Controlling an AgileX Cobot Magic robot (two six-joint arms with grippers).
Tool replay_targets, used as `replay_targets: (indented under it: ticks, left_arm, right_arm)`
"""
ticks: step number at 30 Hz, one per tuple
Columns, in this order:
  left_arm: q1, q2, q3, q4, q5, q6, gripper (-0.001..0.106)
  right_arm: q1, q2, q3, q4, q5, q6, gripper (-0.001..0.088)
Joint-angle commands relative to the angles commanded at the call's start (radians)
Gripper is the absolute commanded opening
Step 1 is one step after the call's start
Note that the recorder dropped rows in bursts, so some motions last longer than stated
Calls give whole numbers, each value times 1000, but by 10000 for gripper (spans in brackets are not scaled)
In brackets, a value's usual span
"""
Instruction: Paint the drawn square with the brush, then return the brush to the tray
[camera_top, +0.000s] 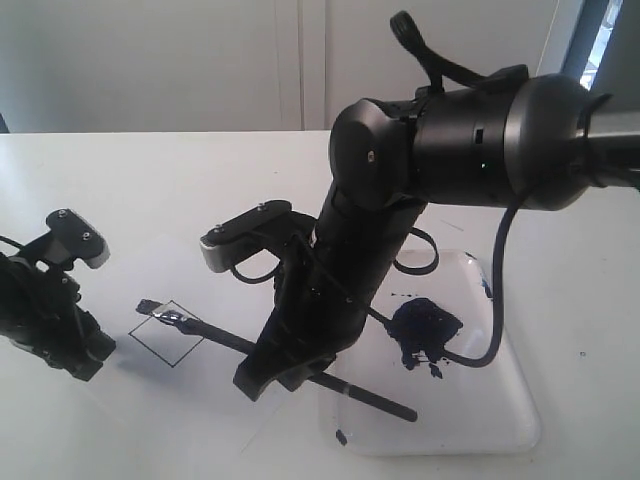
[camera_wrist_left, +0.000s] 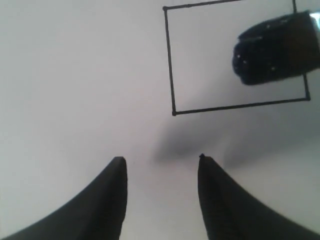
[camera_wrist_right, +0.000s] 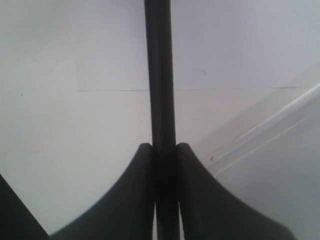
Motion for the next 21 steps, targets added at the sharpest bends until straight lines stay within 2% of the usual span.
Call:
replay_targets:
  ticks: [3,13,21]
  left_arm:
    - [16,0,-2,26,6,-29,493]
    - [16,55,-2,40,10,-29,498]
    - [16,55,-2,40,14,-32,498]
  right_arm:
    - [0,0,0,0,0,0,0]
    - [0,2,0,2,15,0,0]
    - [0,85,0,4,-18,0,0]
